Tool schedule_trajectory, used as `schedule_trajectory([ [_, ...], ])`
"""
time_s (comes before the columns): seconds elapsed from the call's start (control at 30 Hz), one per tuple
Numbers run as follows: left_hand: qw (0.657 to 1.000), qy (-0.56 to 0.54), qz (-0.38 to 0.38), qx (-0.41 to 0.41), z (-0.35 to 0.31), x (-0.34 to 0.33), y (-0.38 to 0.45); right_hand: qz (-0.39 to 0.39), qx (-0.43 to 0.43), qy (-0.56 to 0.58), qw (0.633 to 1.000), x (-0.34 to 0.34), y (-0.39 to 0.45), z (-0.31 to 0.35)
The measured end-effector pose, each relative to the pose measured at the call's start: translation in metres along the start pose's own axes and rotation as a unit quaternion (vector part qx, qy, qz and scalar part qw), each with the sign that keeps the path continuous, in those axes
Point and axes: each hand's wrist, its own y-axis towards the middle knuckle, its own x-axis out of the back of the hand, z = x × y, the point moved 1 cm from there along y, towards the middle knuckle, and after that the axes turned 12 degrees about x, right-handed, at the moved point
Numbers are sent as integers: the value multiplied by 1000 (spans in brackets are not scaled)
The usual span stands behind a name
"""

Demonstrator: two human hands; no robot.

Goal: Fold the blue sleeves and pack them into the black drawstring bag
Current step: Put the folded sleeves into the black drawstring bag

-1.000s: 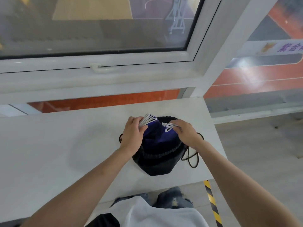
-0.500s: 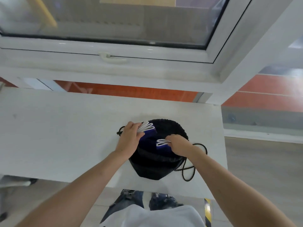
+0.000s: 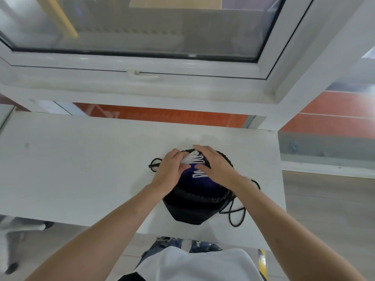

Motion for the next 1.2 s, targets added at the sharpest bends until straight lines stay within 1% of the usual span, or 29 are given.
schedule_trajectory([
  [0.1,999,-16,24,-31,1,-1,3,-29,44,-21,998,-6,3,6],
  [0.17,999,-28,36,-22,9,-1,6,-47,31,-20,998,-11,2,6],
  [0.2,999,-32,31,-1,15,-1,9,-52,2,-12,999,-13,1,7],
  [0.23,998,-38,16,36,22,0,14,-58,-34,-3,998,-15,-1,8],
  [0.3,990,-35,-12,138,38,0,24,-78,-103,20,991,-20,-8,9],
  [0.33,983,-10,-11,185,46,0,28,-90,-132,35,986,-23,-11,10],
  [0.4,969,65,30,236,59,-4,36,-118,-186,66,973,-29,-18,14],
  [0.47,962,81,71,252,66,-7,42,-142,-233,94,958,-35,-23,16],
  [0.57,965,95,90,226,72,-8,48,-152,-273,119,943,-44,-25,19],
  [0.63,976,83,61,191,72,-5,46,-141,-279,122,942,-49,-27,20],
  [0.73,989,33,13,146,68,4,38,-121,-283,111,945,-56,-25,25],
  [0.97,996,-23,-32,86,58,19,12,-52,-273,117,953,-76,1,34],
  [1.03,996,-30,-37,70,57,22,7,-34,-262,106,959,-82,8,35],
  [1.2,997,-40,-37,48,59,24,0,2,-260,22,965,-97,19,28],
])
